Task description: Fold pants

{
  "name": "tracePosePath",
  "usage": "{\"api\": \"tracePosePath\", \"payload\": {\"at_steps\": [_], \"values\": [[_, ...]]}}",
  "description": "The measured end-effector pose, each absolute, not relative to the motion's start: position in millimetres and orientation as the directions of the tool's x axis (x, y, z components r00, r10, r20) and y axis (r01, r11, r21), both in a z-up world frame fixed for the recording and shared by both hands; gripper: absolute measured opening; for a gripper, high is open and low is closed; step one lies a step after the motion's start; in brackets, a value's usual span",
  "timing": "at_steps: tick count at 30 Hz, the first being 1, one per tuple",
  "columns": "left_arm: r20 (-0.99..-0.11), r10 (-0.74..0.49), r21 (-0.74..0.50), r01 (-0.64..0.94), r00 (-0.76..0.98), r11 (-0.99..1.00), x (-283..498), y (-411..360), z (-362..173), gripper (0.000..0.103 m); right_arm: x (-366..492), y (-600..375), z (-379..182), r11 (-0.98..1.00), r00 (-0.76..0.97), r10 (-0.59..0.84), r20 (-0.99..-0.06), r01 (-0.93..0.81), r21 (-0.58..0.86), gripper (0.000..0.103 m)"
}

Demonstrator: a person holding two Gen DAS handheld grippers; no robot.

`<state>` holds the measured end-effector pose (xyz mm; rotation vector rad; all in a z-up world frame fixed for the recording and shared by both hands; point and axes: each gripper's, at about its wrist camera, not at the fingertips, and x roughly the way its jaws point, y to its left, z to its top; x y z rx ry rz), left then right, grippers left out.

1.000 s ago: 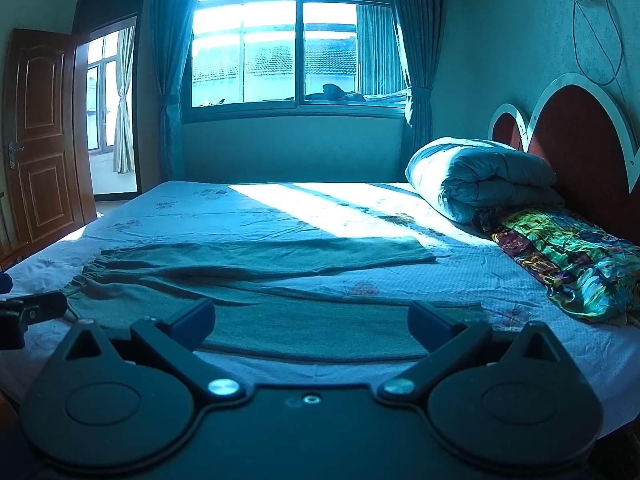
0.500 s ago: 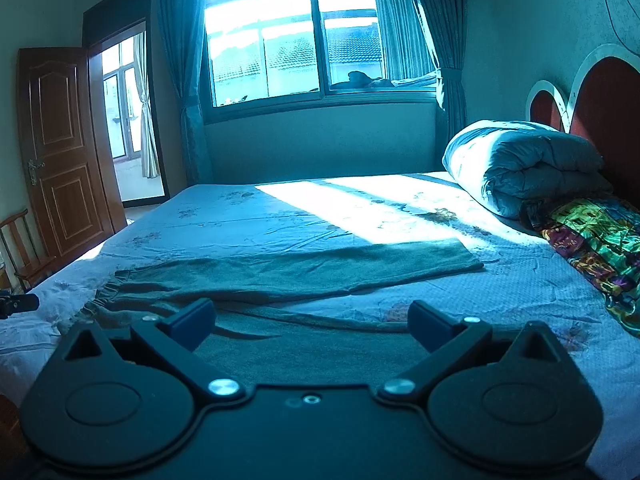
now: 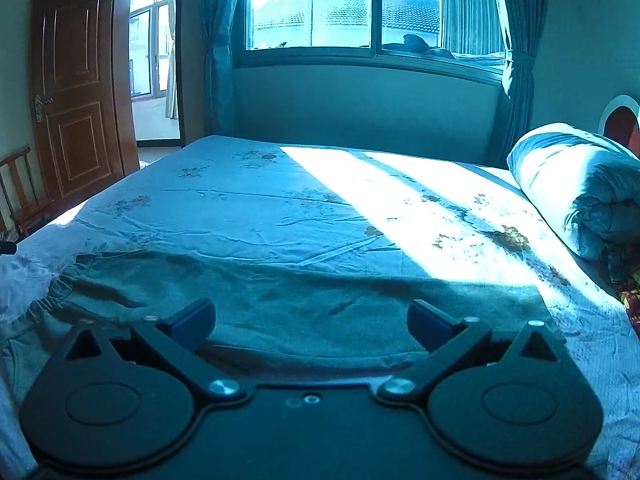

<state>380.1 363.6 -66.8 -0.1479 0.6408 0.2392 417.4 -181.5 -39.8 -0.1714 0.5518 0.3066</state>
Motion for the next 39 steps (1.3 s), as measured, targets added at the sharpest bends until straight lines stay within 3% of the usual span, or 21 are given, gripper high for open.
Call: {"api": "tracePosePath", "payload": {"at_steps": [3,4,8,15,17,18,19,21,23,26,30,34,35,36,37,39], "values": [[-0.671,0.125,-0.136,-0.288,0.73,0.948,435,387,-106,0.077,467,-168,-58,0.943,0.776,0.243,-0.582,-0.33,-0.046,0.089],[-0.692,0.118,-0.141,-0.293,0.713,0.946,449,391,-120,0.073,486,-161,-68,0.941,0.762,0.248,-0.598,-0.335,-0.037,0.088],[-0.753,0.132,-0.082,-0.291,0.644,0.953,503,401,-169,0.073,534,-141,-97,0.929,0.72,0.255,-0.646,-0.368,-0.044,0.069],[-0.789,0.027,-0.096,-0.165,0.614,0.982,547,408,-195,0.078,581,-130,-133,0.904,0.684,0.267,-0.678,-0.422,-0.07,0.068],[-0.774,-0.012,-0.123,-0.132,0.634,0.984,545,408,-194,0.059,592,-132,-141,0.895,0.682,0.269,-0.68,-0.438,-0.084,0.067],[-0.76,-0.049,-0.166,-0.121,0.648,0.979,542,408,-191,0.036,596,-134,-144,0.892,0.681,0.269,-0.681,-0.443,-0.09,0.066],[-0.745,-0.074,-0.182,-0.096,0.663,0.979,538,406,-187,0.019,608,-136,-149,0.887,0.677,0.276,-0.682,-0.453,-0.091,0.064],[-0.71,-0.037,-0.112,-0.06,0.703,0.992,530,395,-180,0.018,624,-140,-156,0.865,0.658,0.294,-0.693,-0.492,-0.1,0.056],[-0.673,-0.048,-0.128,-0.052,0.738,0.99,519,395,-174,0.018,637,-139,-165,0.818,0.631,0.296,-0.717,-0.555,-0.151,0.047],[-0.649,-0.078,-0.17,-0.044,0.757,0.984,509,408,-168,0.018,657,-142,-176,0.748,0.583,0.263,-0.769,-0.626,-0.219,0.044],[-0.699,-0.086,-0.162,-0.039,0.709,0.986,519,413,-177,0.018,678,-154,-178,0.704,0.498,0.299,-0.814,-0.691,-0.164,0.047],[-0.711,-0.06,-0.137,-0.055,0.701,0.989,533,406,-193,0.028,687,-157,-188,0.707,0.446,0.306,-0.841,-0.699,-0.113,0.049],[-0.708,-0.055,-0.133,-0.057,0.704,0.989,534,404,-196,0.028,687,-156,-190,0.72,0.432,0.31,-0.847,-0.689,-0.087,0.04],[-0.703,-0.052,-0.128,-0.055,0.709,0.99,534,403,-199,0.028,686,-155,-189,0.726,0.423,0.323,-0.847,-0.684,-0.065,0.017],[-0.703,-0.05,-0.128,-0.056,0.709,0.99,535,403,-198,0.024,683,-152,-188,0.728,0.429,0.319,-0.845,-0.682,-0.071,0.007],[-0.696,-0.068,-0.149,-0.05,0.714,0.988,532,404,-193,0.018,673,-147,-183,0.731,0.472,0.292,-0.832,-0.671,-0.124,0.0]]}}
